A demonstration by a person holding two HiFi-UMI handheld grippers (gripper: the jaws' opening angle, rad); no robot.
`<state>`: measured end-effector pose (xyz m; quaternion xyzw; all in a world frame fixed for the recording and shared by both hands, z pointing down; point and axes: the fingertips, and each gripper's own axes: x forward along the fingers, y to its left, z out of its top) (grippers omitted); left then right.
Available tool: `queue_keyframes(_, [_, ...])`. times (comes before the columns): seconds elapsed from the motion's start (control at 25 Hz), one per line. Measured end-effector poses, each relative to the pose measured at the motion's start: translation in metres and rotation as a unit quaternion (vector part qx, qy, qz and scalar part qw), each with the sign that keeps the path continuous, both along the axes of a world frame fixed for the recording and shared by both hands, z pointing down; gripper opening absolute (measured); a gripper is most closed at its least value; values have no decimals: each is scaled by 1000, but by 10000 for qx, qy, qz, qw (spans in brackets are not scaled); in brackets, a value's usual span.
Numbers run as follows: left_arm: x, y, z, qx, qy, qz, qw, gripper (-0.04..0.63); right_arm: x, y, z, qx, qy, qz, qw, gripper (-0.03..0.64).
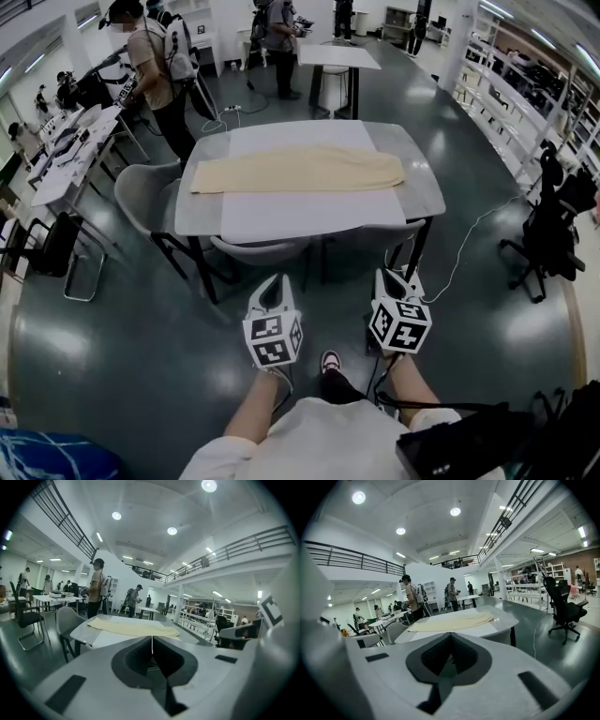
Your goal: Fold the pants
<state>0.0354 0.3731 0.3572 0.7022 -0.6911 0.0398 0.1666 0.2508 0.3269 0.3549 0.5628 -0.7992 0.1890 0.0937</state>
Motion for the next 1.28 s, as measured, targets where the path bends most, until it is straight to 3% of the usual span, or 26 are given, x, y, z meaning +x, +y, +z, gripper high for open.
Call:
queue_keyframes(0.64, [22,-199,-14,-33,-301,-257,9992,9,29,-221,-4,-87,-411,-180,9990,-8])
queue_keyframes(1.0, [30,-260,5,-224,-403,-243,9986,9,31,-280,26,-365,-551,-217,9976,-8])
queue_keyframes(1.28, [12,-326,18,-224,-272,-181,9992,9,19,-338,35,-378,-466,-122,9981,-8])
